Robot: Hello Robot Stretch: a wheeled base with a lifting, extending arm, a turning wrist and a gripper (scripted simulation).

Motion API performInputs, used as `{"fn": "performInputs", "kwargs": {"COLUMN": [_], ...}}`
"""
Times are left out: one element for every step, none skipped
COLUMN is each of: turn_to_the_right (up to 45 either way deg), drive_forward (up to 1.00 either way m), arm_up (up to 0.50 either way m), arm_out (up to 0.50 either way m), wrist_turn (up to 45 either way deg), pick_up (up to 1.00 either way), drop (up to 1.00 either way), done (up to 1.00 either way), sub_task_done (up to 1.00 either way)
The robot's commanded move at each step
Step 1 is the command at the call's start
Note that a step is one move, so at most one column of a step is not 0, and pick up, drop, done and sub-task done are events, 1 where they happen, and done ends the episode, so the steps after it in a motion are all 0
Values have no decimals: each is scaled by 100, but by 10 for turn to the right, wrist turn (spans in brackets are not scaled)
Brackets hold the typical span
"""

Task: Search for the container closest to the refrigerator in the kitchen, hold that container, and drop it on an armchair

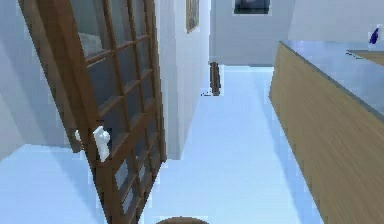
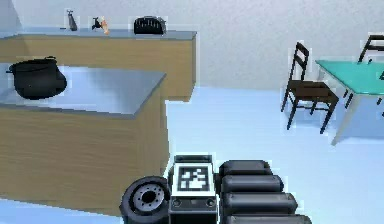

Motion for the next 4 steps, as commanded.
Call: {"fn": "performInputs", "kwargs": {"turn_to_the_right": [90, 0, -450, -210], "drive_forward": [0, 10, 0, 0], "arm_up": [0, 0, 0, 0], "arm_out": [0, 0, 0, 0], "wrist_turn": [0, 0, 0, 0], "pick_up": [0, 0, 0, 0], "drop": [0, 0, 0, 0], "done": [0, 0, 0, 0], "sub_task_done": [0, 0, 0, 0]}}
